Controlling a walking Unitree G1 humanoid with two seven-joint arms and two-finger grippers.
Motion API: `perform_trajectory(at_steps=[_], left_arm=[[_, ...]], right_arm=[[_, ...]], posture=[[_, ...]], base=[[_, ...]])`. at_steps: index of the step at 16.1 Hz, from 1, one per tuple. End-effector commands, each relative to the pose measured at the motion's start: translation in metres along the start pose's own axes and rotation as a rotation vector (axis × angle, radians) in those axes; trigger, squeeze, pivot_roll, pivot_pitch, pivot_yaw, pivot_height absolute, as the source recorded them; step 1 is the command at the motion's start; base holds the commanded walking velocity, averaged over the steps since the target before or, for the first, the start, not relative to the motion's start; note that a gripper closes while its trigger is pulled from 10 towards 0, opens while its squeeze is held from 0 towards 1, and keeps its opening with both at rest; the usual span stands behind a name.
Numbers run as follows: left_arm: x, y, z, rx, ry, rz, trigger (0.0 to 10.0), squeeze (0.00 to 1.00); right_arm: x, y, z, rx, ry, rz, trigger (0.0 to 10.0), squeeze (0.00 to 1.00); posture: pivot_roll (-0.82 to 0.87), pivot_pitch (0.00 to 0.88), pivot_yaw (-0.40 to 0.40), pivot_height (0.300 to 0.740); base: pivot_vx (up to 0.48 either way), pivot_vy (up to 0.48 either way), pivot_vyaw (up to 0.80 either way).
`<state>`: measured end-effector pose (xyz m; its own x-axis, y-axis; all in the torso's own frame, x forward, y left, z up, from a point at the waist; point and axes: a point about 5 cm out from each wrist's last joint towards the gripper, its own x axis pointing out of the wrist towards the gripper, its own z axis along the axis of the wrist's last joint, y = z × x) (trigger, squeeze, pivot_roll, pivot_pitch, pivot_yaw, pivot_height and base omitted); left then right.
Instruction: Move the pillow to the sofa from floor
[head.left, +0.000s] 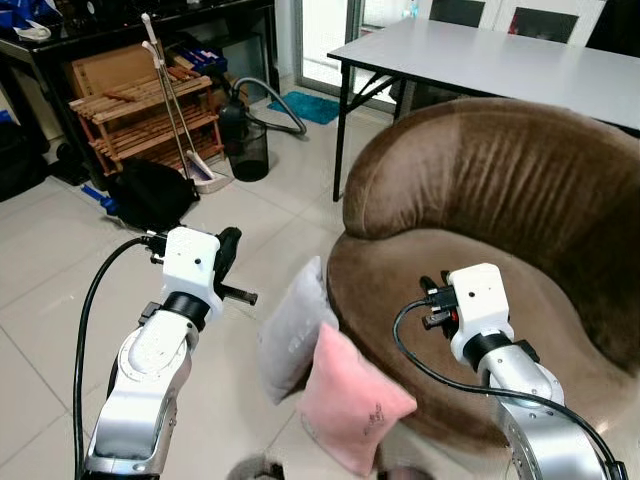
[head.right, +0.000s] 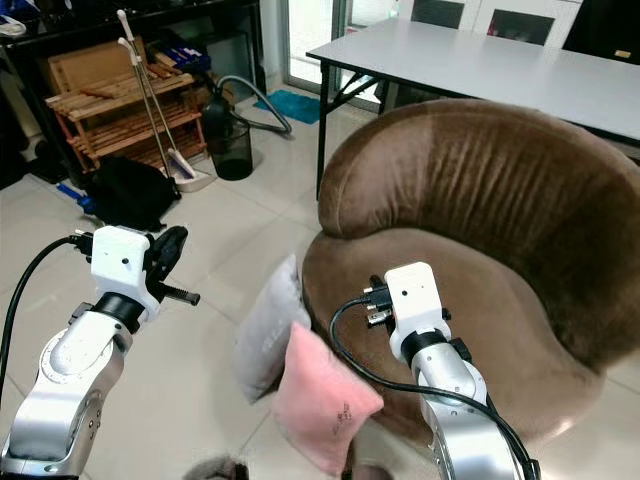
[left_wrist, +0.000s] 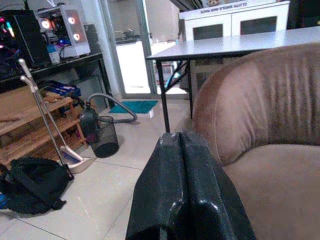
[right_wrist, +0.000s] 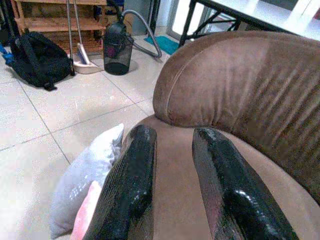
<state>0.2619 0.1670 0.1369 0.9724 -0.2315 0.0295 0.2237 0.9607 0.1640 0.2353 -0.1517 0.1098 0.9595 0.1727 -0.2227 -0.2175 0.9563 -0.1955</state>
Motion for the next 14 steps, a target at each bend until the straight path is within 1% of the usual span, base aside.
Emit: perform_trajectory(at_steps=[1, 4, 10, 14], left_arm=[[0.0005, -0.001, -0.0024, 0.002, 0.013, 0.002, 10.0, 0.0], [0.0006, -0.001, -0.0027, 0.0, 0.011, 0.014, 10.0, 0.0], [0.0003, 0.0003, -0.0042, -0.016, 0.016, 0.033, 10.0, 0.0], [-0.0007, 0.0001, -0.0045, -0.022, 0.017, 0.034, 10.0, 0.0]], right_arm=[[-0.0002, -0.0005, -0.001, -0.001, 0.007, 0.007, 10.0, 0.0], [0.0001, 0.0, -0.0005, -0.003, 0.0, 0.011, 10.0, 0.0], [0.0004, -0.0005, 0.0, -0.021, 0.001, 0.013, 10.0, 0.0], [0.0009, -0.001, -0.0003, -0.033, 0.005, 0.011, 10.0, 0.0]], posture=[[-0.07, 0.0, 0.011, 0.62], [-0.07, 0.0, 0.009, 0.595], [-0.07, 0.0, 0.004, 0.595], [-0.08, 0.0, 0.002, 0.595]], base=[[0.0, 0.0, 0.0], [0.0, 0.0, 0.0], [0.0, 0.0, 0.0], [0.289, 0.0, 0.0]])
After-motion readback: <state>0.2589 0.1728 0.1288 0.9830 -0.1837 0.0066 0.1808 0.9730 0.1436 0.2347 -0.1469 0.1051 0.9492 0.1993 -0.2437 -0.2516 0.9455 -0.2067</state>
